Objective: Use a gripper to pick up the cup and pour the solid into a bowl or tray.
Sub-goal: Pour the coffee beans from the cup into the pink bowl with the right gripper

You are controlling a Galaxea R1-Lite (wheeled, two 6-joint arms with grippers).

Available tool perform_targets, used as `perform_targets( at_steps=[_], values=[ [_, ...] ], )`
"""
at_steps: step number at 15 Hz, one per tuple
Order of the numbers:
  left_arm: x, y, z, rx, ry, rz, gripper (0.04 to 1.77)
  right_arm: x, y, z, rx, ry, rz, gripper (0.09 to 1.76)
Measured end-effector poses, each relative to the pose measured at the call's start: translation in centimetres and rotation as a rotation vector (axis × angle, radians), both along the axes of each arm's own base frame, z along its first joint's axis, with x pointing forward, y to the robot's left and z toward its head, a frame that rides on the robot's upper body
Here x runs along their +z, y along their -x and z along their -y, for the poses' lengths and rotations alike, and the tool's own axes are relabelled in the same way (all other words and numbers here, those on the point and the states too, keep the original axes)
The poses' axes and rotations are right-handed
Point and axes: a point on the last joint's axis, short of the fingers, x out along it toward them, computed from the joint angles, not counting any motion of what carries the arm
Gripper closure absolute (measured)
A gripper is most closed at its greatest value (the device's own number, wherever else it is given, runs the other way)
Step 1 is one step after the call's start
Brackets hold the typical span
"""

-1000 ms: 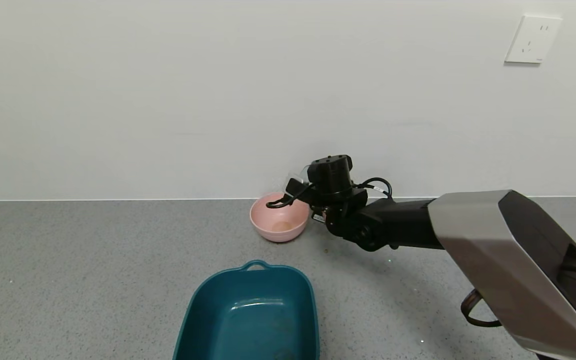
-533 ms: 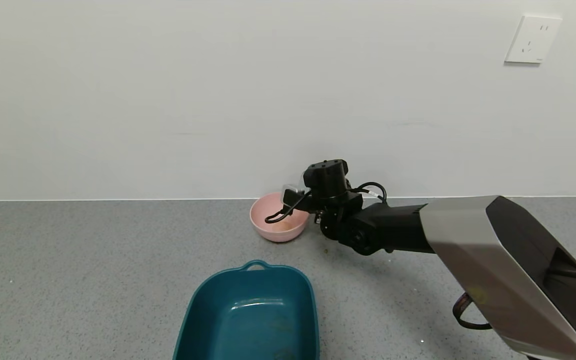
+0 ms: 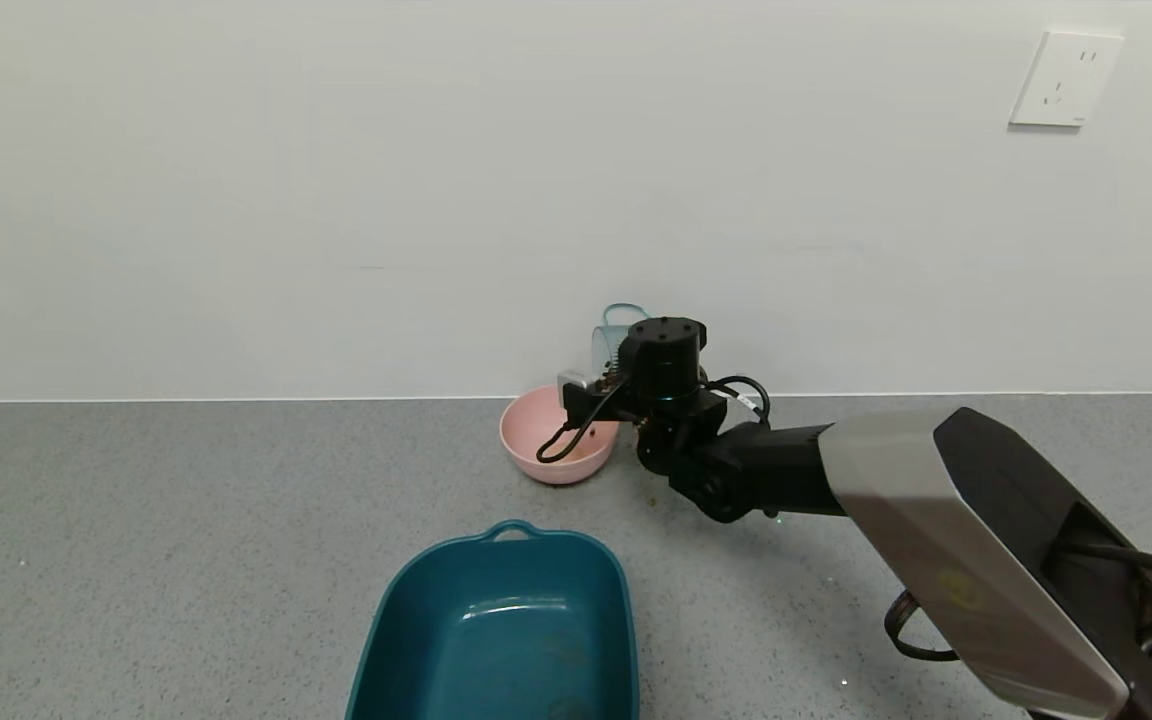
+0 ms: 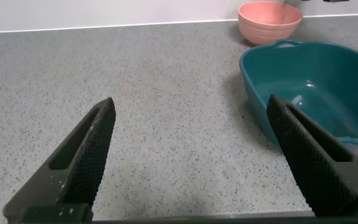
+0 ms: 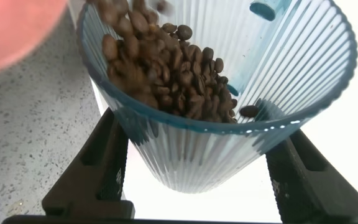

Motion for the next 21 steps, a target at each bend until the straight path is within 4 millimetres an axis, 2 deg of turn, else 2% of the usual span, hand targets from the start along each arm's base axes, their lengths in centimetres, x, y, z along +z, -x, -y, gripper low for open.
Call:
perform_targets(
  at_steps=[5,21],
  values=[
    [0.0,0.0,0.0,0.000,0.000,0.000,0.06,-1.1,0.1,-0.6,0.012,0.045,-0.012,0.53],
    [0.0,0.0,0.0,0.000,0.000,0.000,0.06,-0.8,1.2,-2.1,0.052,0.196,0.020,0.53]
  ],
)
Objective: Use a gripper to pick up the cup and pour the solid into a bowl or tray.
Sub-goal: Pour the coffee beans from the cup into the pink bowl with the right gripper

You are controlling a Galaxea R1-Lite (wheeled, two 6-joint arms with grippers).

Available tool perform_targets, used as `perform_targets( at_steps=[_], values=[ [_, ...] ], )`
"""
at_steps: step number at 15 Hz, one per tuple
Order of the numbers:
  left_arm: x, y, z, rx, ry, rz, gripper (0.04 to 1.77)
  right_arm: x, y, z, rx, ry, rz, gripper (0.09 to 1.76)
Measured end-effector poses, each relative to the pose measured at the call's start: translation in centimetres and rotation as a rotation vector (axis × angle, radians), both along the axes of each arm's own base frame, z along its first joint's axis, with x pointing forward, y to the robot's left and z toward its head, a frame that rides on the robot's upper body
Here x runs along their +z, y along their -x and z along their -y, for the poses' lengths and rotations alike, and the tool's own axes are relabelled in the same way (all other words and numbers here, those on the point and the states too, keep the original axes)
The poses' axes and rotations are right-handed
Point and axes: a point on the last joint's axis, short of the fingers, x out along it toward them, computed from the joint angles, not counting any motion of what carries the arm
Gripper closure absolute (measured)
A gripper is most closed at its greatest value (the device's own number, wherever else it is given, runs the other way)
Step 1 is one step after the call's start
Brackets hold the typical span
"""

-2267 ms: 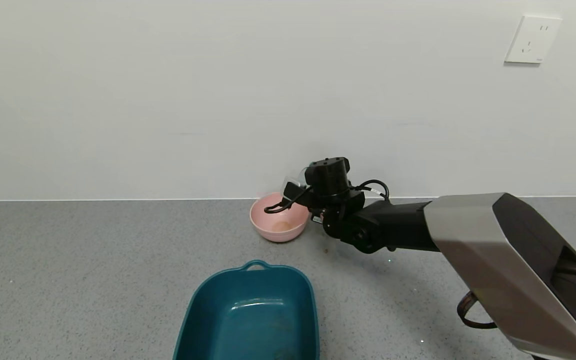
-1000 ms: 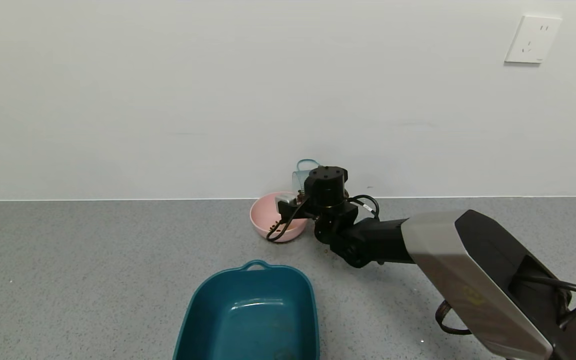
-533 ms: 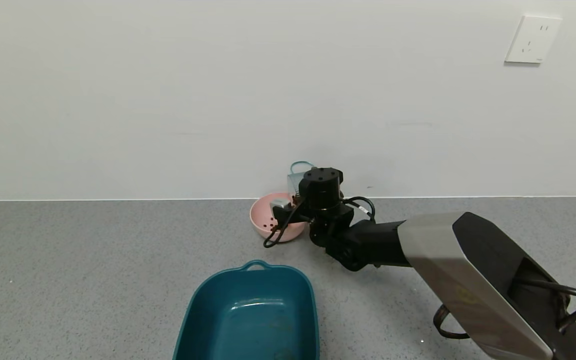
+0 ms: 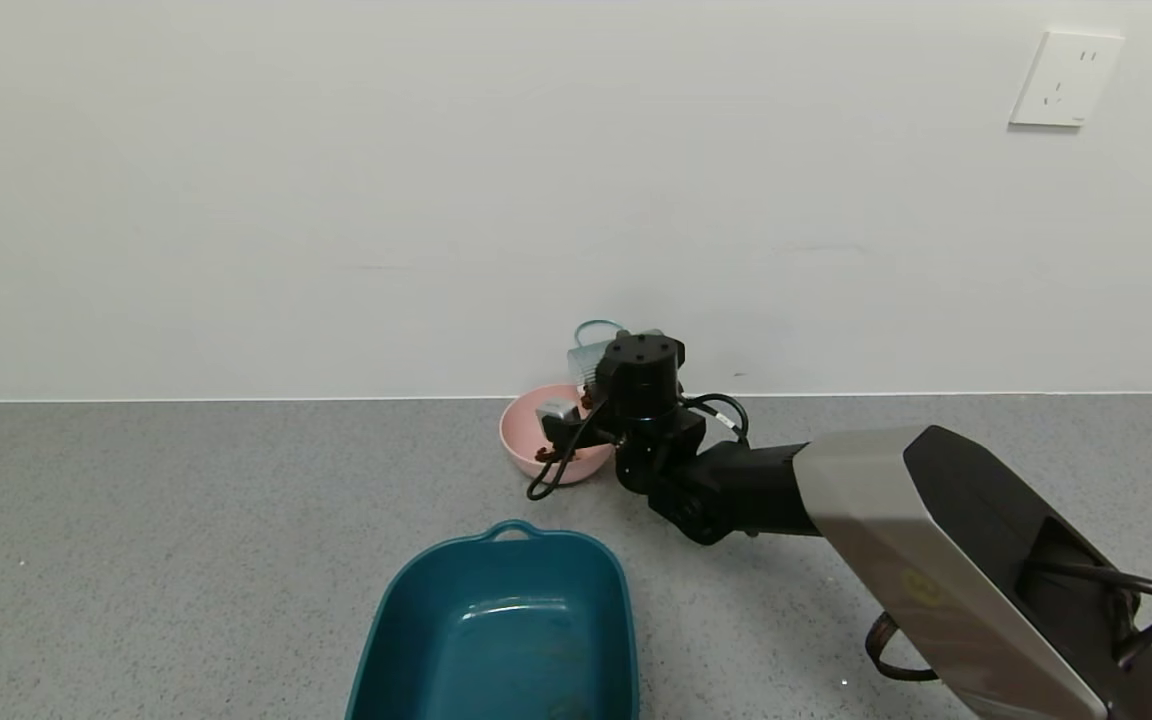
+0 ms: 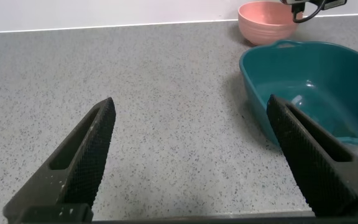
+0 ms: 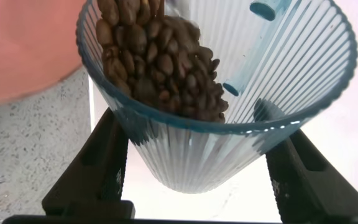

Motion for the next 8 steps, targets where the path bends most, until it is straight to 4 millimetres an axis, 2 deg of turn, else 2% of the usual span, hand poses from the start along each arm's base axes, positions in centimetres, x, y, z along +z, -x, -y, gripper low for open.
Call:
perform_targets(
  at_steps=[8],
  values=[
    [0.00,0.00,0.00,0.000,0.000,0.000,0.06,0.27,0.27,-0.35,0.011,0.060,0.027,0.53]
  ],
)
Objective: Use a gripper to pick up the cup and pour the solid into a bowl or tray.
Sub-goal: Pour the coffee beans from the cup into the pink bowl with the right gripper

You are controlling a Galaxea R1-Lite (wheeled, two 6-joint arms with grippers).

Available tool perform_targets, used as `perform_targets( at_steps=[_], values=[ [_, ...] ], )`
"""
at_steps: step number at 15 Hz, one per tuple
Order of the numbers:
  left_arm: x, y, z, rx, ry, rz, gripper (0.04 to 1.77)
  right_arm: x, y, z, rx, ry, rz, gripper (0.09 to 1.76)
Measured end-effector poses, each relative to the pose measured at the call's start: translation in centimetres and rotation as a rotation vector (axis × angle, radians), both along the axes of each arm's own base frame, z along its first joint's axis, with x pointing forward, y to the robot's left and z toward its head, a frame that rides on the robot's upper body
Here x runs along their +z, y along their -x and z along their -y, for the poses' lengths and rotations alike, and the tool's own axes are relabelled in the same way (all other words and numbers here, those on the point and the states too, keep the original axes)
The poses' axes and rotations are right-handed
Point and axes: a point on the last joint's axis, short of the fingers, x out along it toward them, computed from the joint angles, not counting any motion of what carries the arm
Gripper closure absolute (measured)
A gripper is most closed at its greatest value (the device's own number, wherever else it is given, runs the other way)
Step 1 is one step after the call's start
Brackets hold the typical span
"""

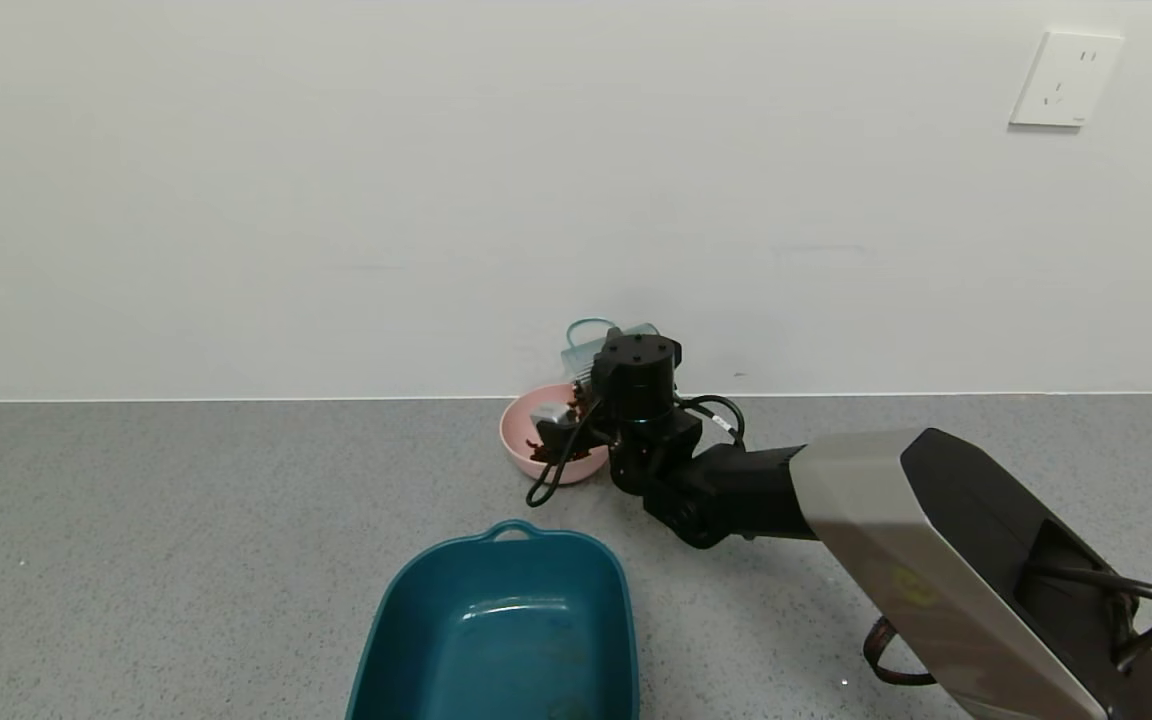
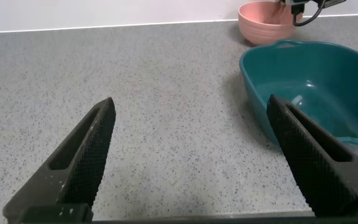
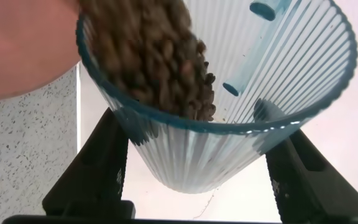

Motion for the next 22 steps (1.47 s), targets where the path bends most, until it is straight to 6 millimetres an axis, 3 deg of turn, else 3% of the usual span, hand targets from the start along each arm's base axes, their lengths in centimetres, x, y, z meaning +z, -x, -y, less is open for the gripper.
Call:
perform_targets(
  at_steps=[12,22],
  values=[
    [0.0,0.0,0.0,0.000,0.000,0.000,0.06,0.0,-0.1,0.2,0.001,-0.033,0.000,0.53],
    [0.0,0.0,0.0,0.000,0.000,0.000,0.06,-0.8,1.1,1.0,-0.018,-0.324,-0.086,0.53]
  ],
)
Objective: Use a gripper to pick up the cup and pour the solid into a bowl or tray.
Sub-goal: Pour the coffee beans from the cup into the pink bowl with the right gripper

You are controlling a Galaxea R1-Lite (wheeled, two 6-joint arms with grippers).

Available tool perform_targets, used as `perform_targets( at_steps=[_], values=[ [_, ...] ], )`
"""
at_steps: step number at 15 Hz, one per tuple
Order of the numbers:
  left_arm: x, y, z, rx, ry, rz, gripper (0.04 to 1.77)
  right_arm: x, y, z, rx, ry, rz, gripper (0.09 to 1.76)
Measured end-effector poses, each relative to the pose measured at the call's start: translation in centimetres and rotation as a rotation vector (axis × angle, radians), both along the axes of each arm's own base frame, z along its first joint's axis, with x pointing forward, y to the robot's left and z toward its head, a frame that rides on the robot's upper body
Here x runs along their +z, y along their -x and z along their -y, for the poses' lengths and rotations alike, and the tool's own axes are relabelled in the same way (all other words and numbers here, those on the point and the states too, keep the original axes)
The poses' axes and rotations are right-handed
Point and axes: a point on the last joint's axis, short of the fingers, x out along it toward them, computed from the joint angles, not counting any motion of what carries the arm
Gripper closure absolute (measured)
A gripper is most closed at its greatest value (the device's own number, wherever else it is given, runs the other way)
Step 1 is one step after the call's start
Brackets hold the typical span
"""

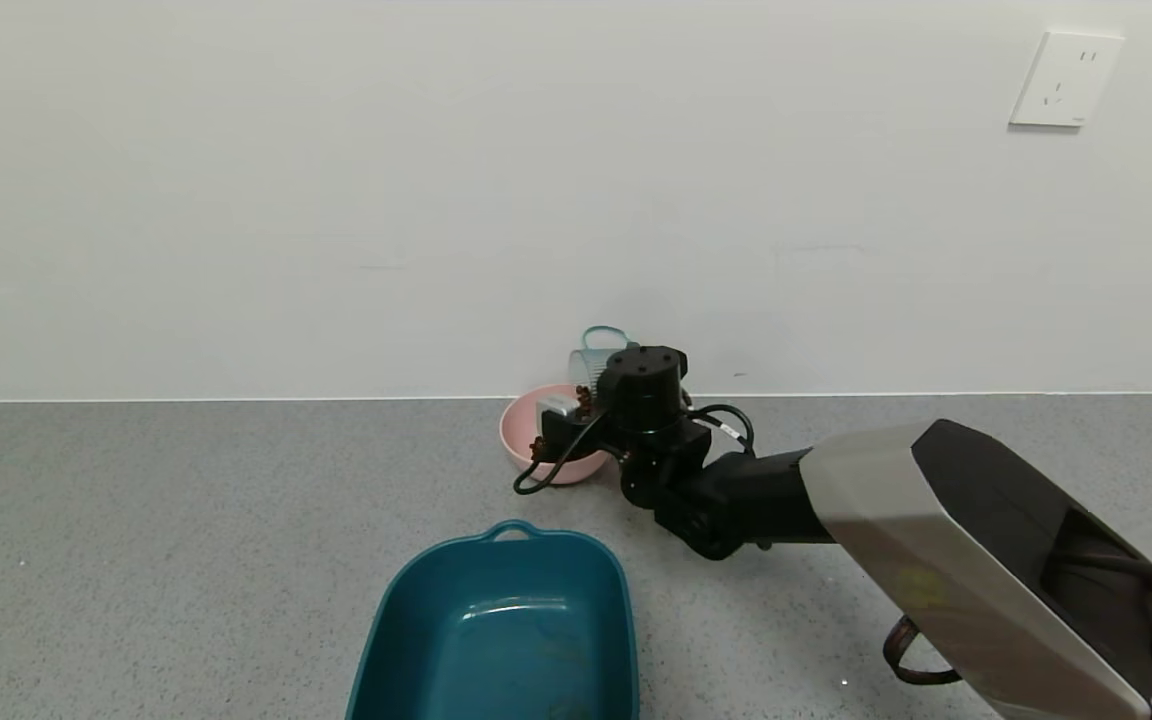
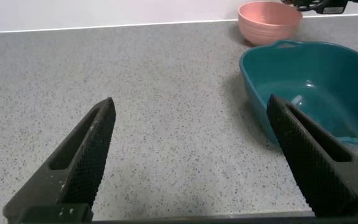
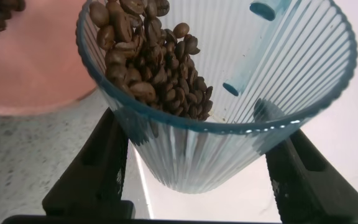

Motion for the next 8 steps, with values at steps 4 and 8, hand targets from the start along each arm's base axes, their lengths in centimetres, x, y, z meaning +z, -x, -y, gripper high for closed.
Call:
perform_targets(
  at_steps=[4,8],
  values=[
    [0.0,0.0,0.0,0.000,0.000,0.000,0.06,0.8,1.2,1.6,-0.024,-0.118,-0.048,0.53],
    [0.0,0.0,0.0,0.000,0.000,0.000,0.06,1.9,2.8,4.0,-0.063,-0.246,-0.096,0.53]
  ],
)
